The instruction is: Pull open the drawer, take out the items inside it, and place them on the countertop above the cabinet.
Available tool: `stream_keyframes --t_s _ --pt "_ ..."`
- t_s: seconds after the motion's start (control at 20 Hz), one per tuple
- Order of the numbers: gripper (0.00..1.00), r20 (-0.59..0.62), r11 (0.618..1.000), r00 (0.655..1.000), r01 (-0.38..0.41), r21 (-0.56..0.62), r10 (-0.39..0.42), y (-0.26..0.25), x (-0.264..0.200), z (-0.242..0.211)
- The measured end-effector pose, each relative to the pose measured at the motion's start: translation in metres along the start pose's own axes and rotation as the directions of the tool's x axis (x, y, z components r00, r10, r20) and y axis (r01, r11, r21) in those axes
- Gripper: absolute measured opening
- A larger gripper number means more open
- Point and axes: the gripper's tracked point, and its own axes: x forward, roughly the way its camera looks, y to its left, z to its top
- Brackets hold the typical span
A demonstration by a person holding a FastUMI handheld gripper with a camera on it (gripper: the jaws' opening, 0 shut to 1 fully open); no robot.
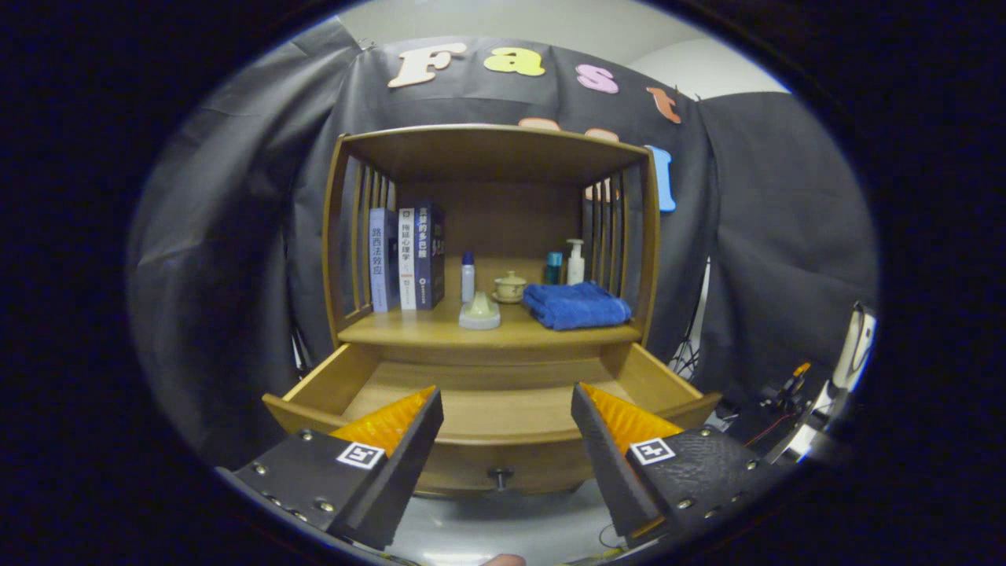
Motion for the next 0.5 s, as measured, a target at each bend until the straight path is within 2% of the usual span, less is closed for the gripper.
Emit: stream_keyframes --t_s 0.15,0.5 --pt "0.98 -0.02 1.0 1.0 0.0 0.021 0.0 -0.002 -0.003 -0.035" --pt "0.98 -0.151 1.0 0.988 0.022 0.001 -0.021 -0.009 -0.004 -0.136"
